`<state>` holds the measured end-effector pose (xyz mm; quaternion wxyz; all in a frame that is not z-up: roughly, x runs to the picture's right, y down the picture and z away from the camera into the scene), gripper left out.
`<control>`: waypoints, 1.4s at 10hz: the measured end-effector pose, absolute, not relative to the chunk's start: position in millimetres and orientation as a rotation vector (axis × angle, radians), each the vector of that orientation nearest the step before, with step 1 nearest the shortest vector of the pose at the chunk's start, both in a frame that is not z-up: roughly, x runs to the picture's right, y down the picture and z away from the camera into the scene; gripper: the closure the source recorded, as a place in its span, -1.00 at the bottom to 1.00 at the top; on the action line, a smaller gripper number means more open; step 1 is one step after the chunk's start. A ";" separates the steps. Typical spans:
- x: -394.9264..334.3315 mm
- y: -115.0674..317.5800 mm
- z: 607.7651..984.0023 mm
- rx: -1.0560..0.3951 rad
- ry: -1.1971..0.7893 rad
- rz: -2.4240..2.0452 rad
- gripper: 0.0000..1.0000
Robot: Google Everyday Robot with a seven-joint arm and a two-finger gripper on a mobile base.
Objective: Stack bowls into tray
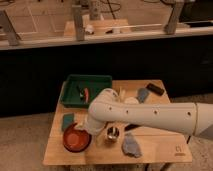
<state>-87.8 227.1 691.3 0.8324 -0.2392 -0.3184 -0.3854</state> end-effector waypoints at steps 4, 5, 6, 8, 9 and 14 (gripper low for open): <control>-92.7 238.0 716.0 -0.477 -0.684 -0.903 -0.60; -93.9 239.8 719.2 -0.468 -0.692 -0.919 -0.60; -94.2 243.5 724.6 -0.457 -0.701 -0.934 -0.60; -95.0 250.1 733.9 -0.449 -0.724 -0.949 -0.60; -94.9 254.6 740.4 -0.447 -0.741 -0.955 -0.60; -92.8 271.1 763.0 -0.469 -0.784 -0.936 -0.49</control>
